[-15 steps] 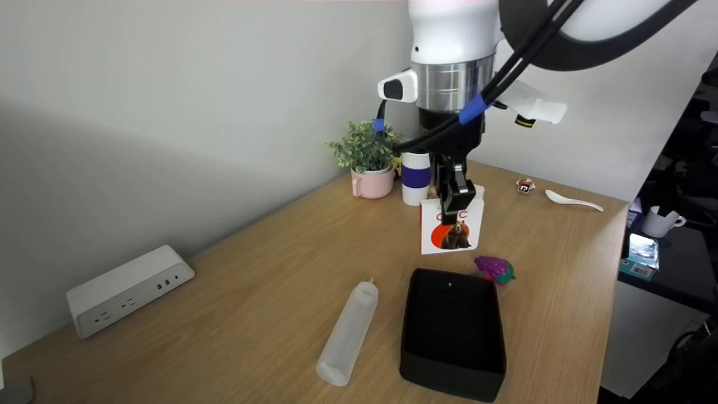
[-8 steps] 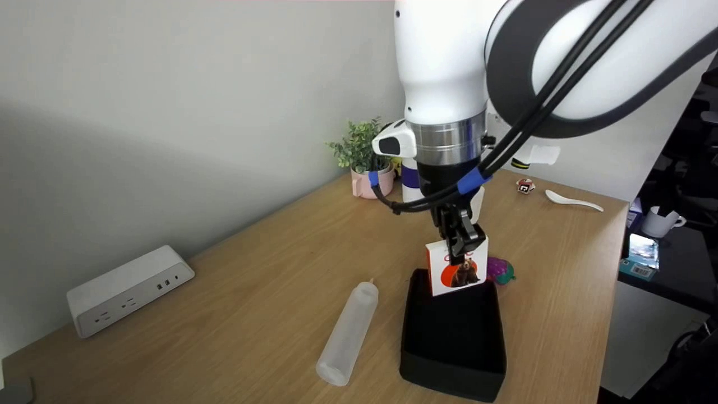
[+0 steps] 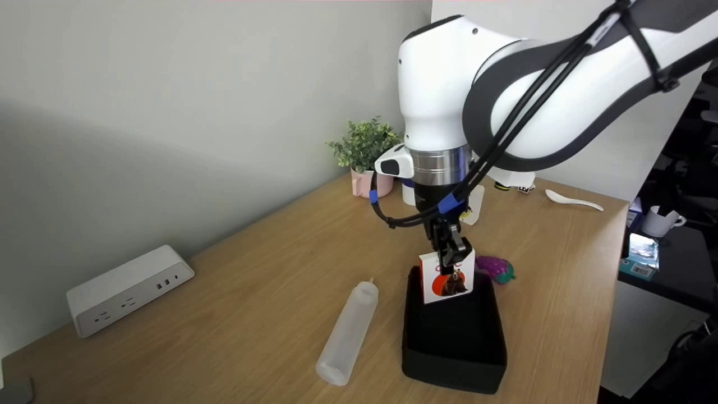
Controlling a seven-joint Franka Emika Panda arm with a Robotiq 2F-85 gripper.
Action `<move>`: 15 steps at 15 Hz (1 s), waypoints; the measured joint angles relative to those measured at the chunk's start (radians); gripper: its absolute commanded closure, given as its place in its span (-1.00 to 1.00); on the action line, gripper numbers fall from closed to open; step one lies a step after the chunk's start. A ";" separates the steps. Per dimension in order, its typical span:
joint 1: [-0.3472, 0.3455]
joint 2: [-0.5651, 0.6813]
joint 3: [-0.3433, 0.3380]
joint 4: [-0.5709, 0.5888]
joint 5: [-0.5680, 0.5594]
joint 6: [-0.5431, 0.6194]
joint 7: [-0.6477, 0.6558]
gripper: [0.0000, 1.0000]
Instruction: Put the book on the left in the black box, put the grape toy in the box, remove the book from the box then put the strawberry toy in the box
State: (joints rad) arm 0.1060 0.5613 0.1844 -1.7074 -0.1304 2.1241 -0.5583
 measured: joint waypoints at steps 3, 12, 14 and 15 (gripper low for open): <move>-0.027 0.005 0.000 -0.001 0.047 0.059 0.000 0.93; -0.037 0.007 0.000 -0.004 0.085 0.093 0.002 -0.32; -0.036 0.007 0.000 -0.004 0.085 0.093 0.003 -0.61; -0.036 0.007 0.000 -0.004 0.085 0.093 0.003 -0.76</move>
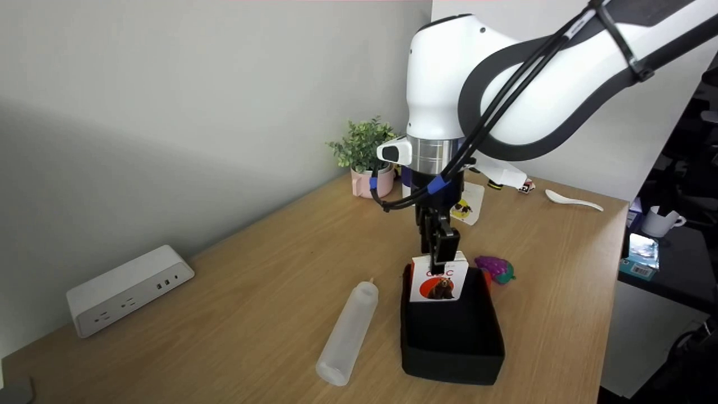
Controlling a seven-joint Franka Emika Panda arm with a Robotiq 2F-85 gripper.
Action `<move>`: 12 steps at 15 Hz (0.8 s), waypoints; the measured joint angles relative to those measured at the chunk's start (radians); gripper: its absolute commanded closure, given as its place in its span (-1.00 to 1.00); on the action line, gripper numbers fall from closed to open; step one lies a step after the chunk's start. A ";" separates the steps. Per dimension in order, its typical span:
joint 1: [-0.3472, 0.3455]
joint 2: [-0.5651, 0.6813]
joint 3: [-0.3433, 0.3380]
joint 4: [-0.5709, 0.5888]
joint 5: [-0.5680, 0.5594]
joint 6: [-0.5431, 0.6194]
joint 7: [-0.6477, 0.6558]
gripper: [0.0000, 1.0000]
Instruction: Put the book on the left in the black box, put the grape toy in the box, remove the book from the box then put the strawberry toy in the box
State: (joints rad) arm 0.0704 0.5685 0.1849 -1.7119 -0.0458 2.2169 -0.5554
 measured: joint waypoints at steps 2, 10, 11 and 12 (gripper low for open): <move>0.000 -0.001 0.000 0.000 0.000 0.000 0.001 -0.98; -0.002 -0.067 -0.002 -0.020 -0.001 0.004 0.072 -1.00; -0.002 -0.084 -0.003 -0.031 -0.002 0.004 0.086 -1.00; -0.002 -0.103 -0.006 -0.045 -0.002 0.004 0.100 -1.00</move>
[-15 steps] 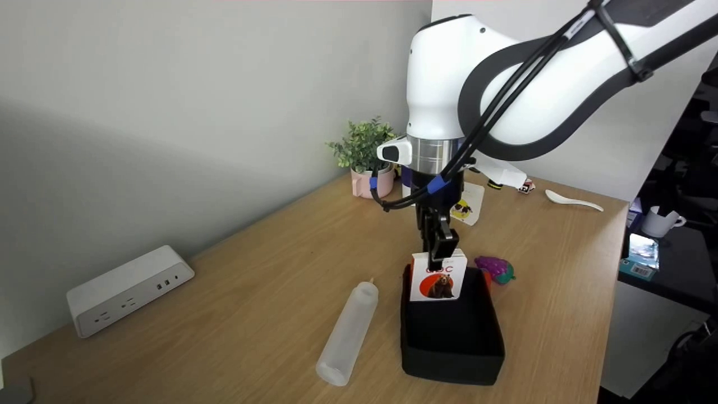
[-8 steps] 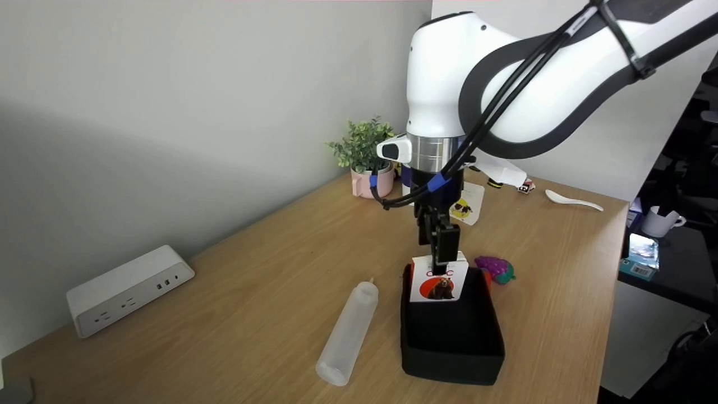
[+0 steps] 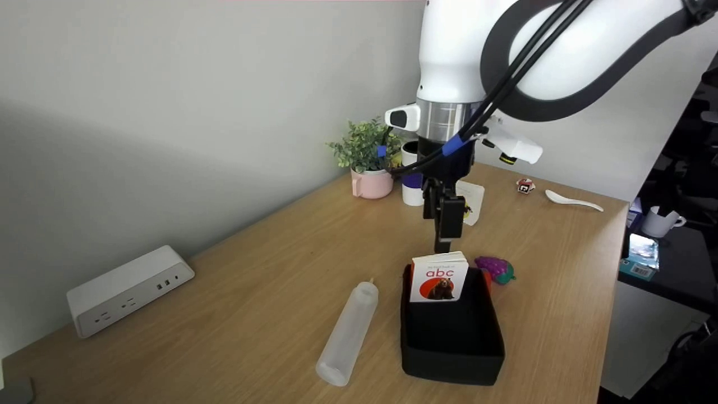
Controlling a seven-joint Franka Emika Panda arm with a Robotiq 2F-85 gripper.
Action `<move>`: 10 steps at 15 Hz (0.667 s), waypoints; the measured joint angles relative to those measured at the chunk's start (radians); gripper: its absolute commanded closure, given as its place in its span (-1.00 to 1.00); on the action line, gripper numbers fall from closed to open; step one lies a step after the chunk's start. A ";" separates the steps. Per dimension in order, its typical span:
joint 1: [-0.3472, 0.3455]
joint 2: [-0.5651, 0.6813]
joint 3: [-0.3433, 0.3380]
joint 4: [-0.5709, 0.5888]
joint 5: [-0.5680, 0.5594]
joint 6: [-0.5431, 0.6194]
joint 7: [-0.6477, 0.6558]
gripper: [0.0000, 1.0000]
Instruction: Put the book on the left in the black box, put the grape toy in the box, remove the book from the box then put the strawberry toy in the box
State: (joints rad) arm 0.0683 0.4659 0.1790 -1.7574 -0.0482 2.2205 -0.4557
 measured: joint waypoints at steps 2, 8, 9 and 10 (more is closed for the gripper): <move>0.000 -0.036 -0.010 -0.035 0.000 -0.001 0.018 -1.00; -0.027 -0.129 -0.039 -0.206 0.007 0.017 0.032 -1.00; -0.036 -0.139 -0.041 -0.234 0.012 0.031 0.027 -1.00; -0.044 -0.145 -0.041 -0.256 0.018 0.048 0.016 -1.00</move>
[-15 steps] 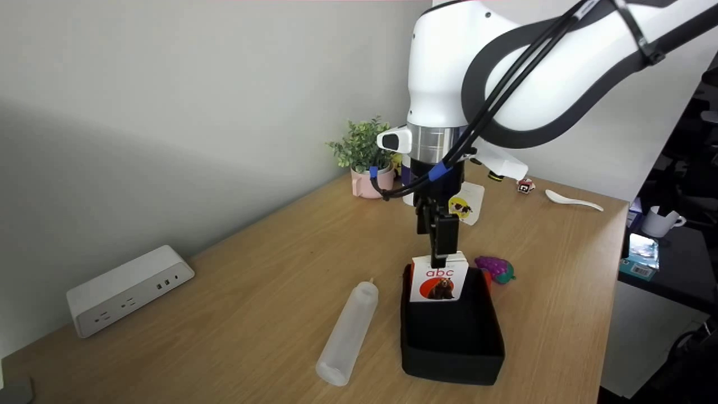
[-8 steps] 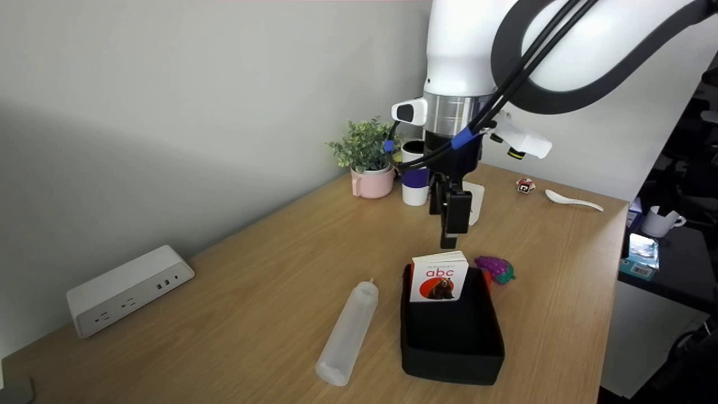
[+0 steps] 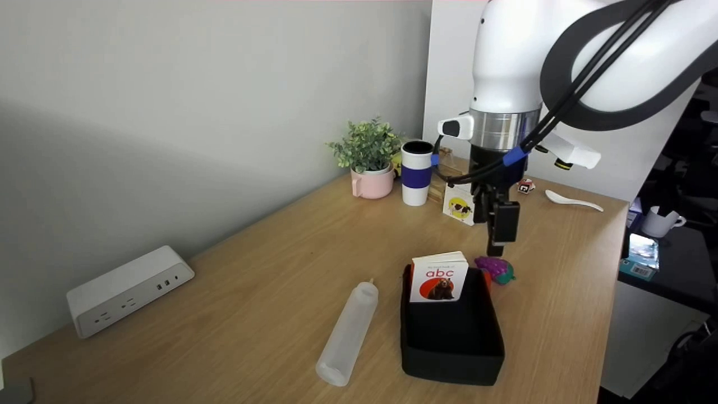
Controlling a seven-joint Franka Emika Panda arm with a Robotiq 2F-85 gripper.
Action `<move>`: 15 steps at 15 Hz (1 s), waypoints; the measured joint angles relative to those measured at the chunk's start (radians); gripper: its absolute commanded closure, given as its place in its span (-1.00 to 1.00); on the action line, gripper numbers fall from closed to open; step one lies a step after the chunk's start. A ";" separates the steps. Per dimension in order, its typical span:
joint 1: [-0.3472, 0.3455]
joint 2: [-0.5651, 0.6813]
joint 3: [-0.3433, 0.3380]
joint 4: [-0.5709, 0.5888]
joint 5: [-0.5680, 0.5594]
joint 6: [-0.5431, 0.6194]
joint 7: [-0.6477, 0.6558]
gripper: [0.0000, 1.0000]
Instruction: Put the book on the left in the black box, put the grape toy in the box, remove the book from the box then put the strawberry toy in the box
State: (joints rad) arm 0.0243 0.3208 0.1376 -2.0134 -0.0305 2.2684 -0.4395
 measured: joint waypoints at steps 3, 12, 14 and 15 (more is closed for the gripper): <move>-0.008 -0.003 0.000 -0.023 0.001 0.044 -0.017 -1.00; -0.008 0.045 0.000 -0.019 0.005 0.046 -0.012 -1.00; -0.009 0.063 0.000 -0.019 0.006 0.046 -0.012 -1.00; -0.009 0.070 0.000 -0.019 0.006 0.045 -0.012 -1.00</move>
State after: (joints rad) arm 0.0153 0.3906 0.1374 -2.0322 -0.0246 2.3135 -0.4515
